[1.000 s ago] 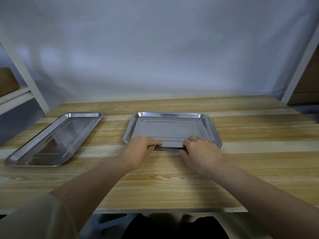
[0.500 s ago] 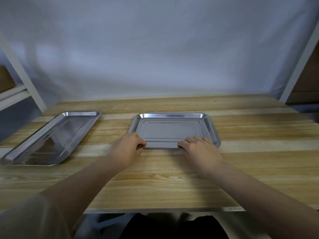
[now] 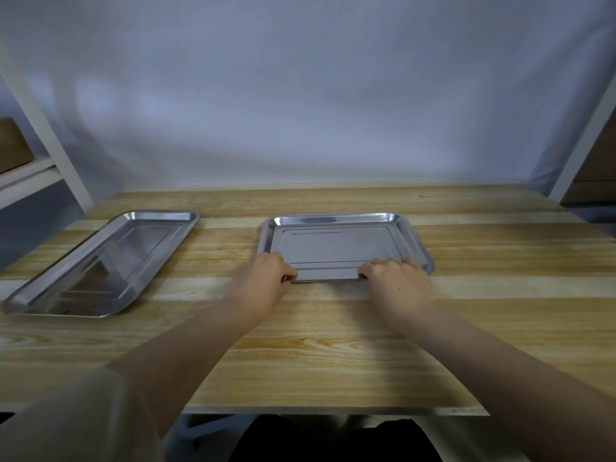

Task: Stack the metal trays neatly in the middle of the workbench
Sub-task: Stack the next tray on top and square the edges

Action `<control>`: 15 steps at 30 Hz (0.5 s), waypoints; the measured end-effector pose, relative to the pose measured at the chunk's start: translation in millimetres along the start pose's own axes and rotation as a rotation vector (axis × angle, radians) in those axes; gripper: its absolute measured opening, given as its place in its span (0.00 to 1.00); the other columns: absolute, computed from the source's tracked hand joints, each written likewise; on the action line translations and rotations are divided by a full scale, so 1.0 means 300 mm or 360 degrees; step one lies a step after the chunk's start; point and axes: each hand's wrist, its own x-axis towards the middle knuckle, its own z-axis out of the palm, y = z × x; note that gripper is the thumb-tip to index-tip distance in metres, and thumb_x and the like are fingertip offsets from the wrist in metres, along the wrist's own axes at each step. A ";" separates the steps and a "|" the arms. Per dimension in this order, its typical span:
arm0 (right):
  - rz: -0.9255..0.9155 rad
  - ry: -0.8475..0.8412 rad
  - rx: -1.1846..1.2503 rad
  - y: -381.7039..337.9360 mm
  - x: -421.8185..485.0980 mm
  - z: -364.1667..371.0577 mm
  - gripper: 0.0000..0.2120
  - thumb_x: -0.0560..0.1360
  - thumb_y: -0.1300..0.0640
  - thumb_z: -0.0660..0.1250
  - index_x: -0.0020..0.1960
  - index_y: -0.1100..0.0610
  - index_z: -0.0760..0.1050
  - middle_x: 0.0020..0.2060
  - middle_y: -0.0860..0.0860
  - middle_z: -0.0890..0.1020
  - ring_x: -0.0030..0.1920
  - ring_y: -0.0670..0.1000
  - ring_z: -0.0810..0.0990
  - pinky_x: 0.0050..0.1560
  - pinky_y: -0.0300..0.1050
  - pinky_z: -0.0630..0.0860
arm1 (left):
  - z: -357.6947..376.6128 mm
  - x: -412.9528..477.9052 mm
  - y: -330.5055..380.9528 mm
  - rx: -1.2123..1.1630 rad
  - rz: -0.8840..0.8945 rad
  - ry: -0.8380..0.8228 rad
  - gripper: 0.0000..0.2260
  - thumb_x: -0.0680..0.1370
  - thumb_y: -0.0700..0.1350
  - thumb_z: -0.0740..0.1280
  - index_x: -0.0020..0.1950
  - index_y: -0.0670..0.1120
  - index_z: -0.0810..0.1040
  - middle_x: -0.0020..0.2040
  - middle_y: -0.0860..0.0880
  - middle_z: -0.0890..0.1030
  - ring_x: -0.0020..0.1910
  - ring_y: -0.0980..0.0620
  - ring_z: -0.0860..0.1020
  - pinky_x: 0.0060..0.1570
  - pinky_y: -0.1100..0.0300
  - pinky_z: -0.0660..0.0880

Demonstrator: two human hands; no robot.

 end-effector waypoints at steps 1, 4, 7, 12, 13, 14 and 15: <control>0.0004 -0.0004 0.0026 -0.002 0.002 0.001 0.14 0.74 0.63 0.61 0.57 0.50 0.76 0.51 0.49 0.81 0.51 0.53 0.79 0.55 0.49 0.67 | 0.004 -0.004 -0.005 -0.0024 0.0008 0.0004 0.09 0.78 0.43 0.65 0.56 0.48 0.83 0.54 0.49 0.79 0.50 0.48 0.78 0.51 0.50 0.78; -0.0013 -0.0013 0.0155 -0.018 -0.003 -0.006 0.14 0.78 0.56 0.58 0.61 0.50 0.75 0.55 0.49 0.80 0.58 0.54 0.75 0.61 0.49 0.66 | 0.011 -0.029 -0.033 -0.0150 0.0022 0.0076 0.12 0.77 0.45 0.67 0.60 0.50 0.80 0.56 0.50 0.79 0.55 0.50 0.76 0.57 0.53 0.75; -0.0101 0.0069 0.0212 -0.063 -0.012 -0.015 0.17 0.78 0.52 0.57 0.66 0.51 0.72 0.60 0.50 0.77 0.63 0.54 0.71 0.66 0.50 0.64 | 0.001 -0.068 -0.072 -0.0238 -0.0010 0.0254 0.16 0.77 0.49 0.67 0.65 0.52 0.76 0.60 0.53 0.77 0.62 0.52 0.72 0.64 0.56 0.67; -0.0254 0.0203 0.0325 -0.180 0.002 -0.048 0.18 0.77 0.54 0.61 0.66 0.53 0.74 0.60 0.51 0.77 0.63 0.54 0.70 0.64 0.50 0.65 | -0.051 -0.131 -0.157 -0.0241 -0.0166 0.0477 0.15 0.76 0.46 0.68 0.63 0.50 0.77 0.60 0.50 0.77 0.62 0.50 0.71 0.64 0.55 0.64; -0.0287 0.0210 0.0340 -0.204 0.005 -0.055 0.18 0.77 0.54 0.61 0.66 0.52 0.73 0.60 0.51 0.77 0.63 0.54 0.71 0.64 0.50 0.66 | -0.058 -0.144 -0.183 -0.0235 -0.0207 0.0511 0.14 0.76 0.46 0.68 0.62 0.51 0.78 0.60 0.50 0.78 0.62 0.50 0.71 0.63 0.56 0.64; -0.0319 0.0208 0.0352 -0.229 0.008 -0.061 0.18 0.77 0.54 0.61 0.67 0.52 0.73 0.60 0.50 0.77 0.62 0.54 0.71 0.63 0.50 0.66 | -0.064 -0.159 -0.210 -0.0235 -0.0254 0.0544 0.14 0.76 0.46 0.69 0.62 0.51 0.78 0.60 0.50 0.78 0.62 0.50 0.71 0.62 0.56 0.63; -0.0352 0.0204 0.0366 -0.253 0.010 -0.066 0.18 0.77 0.54 0.61 0.67 0.52 0.73 0.60 0.50 0.77 0.62 0.54 0.71 0.63 0.49 0.66 | -0.069 -0.176 -0.238 -0.0239 -0.0302 0.0573 0.14 0.76 0.46 0.69 0.61 0.51 0.78 0.60 0.50 0.78 0.62 0.49 0.71 0.62 0.56 0.62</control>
